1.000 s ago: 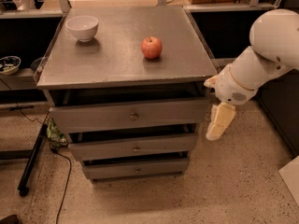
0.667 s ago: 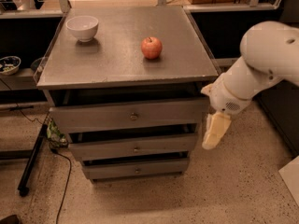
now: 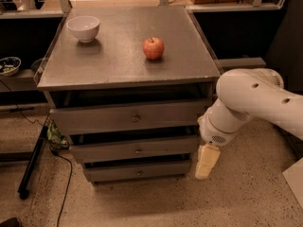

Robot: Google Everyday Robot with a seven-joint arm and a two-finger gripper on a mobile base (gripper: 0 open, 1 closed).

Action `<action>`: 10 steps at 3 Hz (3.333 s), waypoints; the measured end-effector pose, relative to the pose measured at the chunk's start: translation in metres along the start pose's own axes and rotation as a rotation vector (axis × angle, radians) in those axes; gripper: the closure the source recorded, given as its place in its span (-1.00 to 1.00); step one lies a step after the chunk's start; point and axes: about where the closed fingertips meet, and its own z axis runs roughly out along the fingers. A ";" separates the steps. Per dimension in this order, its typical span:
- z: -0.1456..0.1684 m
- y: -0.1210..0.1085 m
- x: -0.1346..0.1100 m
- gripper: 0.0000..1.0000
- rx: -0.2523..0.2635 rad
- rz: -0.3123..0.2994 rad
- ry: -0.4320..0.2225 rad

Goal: Open bottom drawer

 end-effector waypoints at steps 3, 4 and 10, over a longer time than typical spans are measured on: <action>0.071 0.033 -0.003 -1.00 -0.086 0.006 0.030; 0.117 0.037 0.001 -1.00 -0.130 0.020 0.063; 0.293 -0.018 0.020 -1.00 -0.183 0.180 -0.027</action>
Offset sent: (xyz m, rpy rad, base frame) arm -0.0249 0.0222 -0.0496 0.0308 0.0896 0.0114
